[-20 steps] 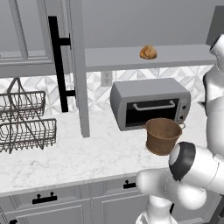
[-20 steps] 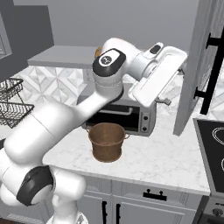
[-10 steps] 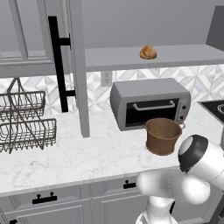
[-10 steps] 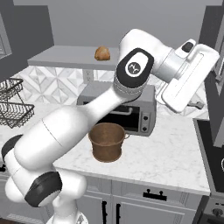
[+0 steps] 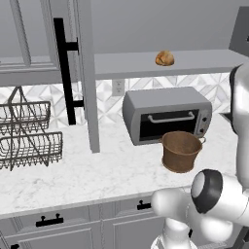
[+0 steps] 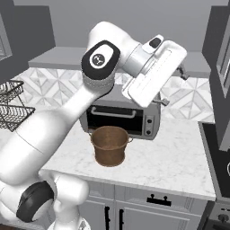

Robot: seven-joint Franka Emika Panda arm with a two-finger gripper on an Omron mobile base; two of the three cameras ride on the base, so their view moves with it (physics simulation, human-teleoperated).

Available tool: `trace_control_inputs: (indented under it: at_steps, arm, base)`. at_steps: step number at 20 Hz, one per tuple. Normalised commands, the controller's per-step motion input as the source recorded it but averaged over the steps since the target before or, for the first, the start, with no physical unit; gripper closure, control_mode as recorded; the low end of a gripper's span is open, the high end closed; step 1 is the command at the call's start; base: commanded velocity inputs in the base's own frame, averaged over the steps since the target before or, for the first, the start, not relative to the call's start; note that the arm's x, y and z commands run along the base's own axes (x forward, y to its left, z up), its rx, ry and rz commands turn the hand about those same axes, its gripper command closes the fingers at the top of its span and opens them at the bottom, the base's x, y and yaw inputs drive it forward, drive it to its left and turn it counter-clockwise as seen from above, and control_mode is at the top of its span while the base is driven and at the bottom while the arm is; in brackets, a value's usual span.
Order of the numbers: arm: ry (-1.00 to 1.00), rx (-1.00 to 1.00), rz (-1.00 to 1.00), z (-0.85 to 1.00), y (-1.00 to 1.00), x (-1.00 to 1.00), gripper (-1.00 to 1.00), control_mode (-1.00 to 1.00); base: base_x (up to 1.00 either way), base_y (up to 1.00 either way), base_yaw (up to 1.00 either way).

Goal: Open the cabinet, pick up the bread from the cabinet and place it in the basket. Then move the basket to the dining counter.

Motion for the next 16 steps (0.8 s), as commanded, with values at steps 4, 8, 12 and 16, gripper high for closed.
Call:
trace_control_inputs:
  at_steps: [4,8,12,16]
  arm:
    - [-0.07,0.01,0.0,-0.29,1.0,0.0,-1.0,-1.0]
    - [-0.08,0.17,0.0,-0.44,1.0,0.0,-1.0,-1.0]
    - [-0.19,0.32,-0.07,-0.43,1.0,0.05,-1.0,-1.0]
    - [-0.3,0.41,-0.22,-0.28,0.95,0.41,-1.0,-1.0]
  base:
    - [0.0,0.0,0.0]
    - [0.0,0.0,0.0]
    - [0.0,0.0,0.0]
    - [0.0,0.0,0.0]
